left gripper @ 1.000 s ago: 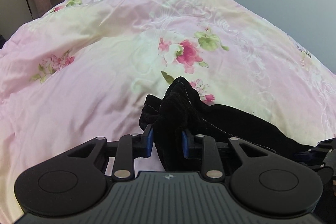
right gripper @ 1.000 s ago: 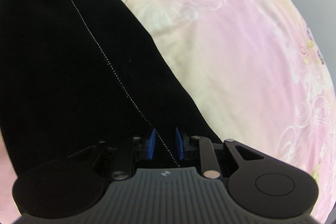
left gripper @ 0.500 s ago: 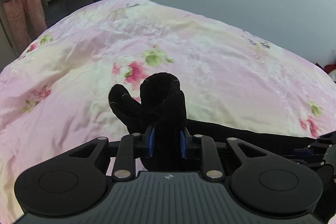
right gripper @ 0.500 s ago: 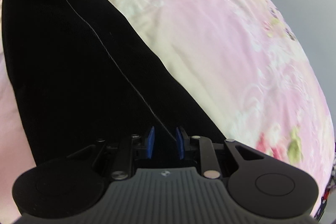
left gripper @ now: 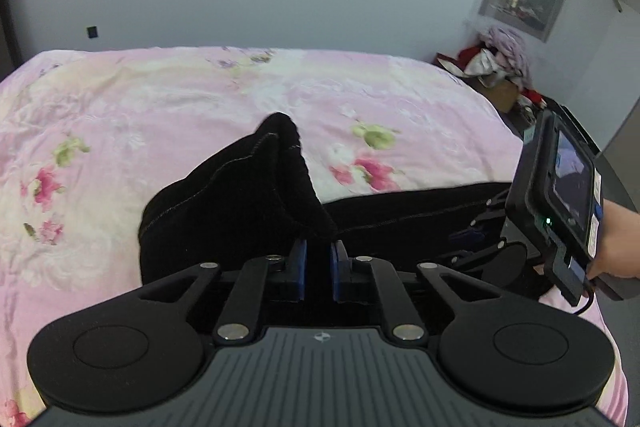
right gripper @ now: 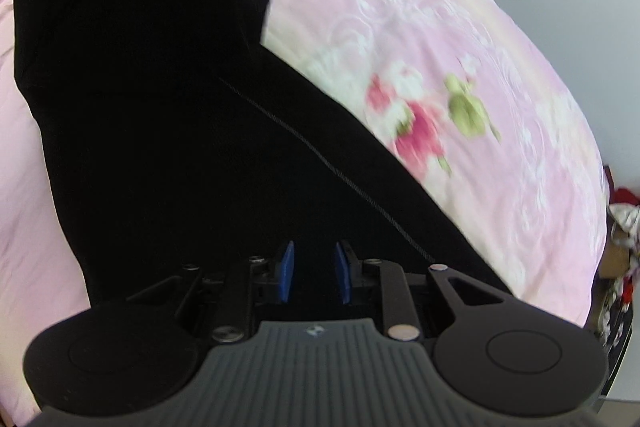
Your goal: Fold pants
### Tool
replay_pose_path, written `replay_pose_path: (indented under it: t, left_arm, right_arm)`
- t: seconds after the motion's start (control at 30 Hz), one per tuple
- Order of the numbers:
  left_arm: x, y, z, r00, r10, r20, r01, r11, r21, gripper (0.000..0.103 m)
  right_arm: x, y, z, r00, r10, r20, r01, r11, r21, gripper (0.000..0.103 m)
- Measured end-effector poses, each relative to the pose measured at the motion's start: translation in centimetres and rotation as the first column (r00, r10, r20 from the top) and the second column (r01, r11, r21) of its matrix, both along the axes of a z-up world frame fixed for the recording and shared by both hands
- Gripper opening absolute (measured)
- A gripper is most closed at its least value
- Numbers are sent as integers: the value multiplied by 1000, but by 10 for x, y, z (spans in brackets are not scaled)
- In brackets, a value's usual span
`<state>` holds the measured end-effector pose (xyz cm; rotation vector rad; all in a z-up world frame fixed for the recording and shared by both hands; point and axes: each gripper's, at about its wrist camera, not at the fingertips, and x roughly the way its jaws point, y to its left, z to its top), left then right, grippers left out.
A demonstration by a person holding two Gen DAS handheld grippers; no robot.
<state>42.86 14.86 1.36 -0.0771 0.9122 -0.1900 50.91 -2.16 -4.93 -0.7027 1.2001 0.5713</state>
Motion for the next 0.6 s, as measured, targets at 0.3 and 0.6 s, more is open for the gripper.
replay_pose_path:
  t: [0.3, 0.6]
  left_arm:
    - [13, -33, -75, 989, -95, -112, 91, 995, -42, 23]
    - [22, 14, -64, 1000, -1, -12, 3, 990, 143, 39]
  right_arm:
    - [-22, -36, -22, 993, -41, -111, 52, 993, 106, 18]
    - [-9, -21, -21, 988, -76, -132, 115, 941, 318, 19]
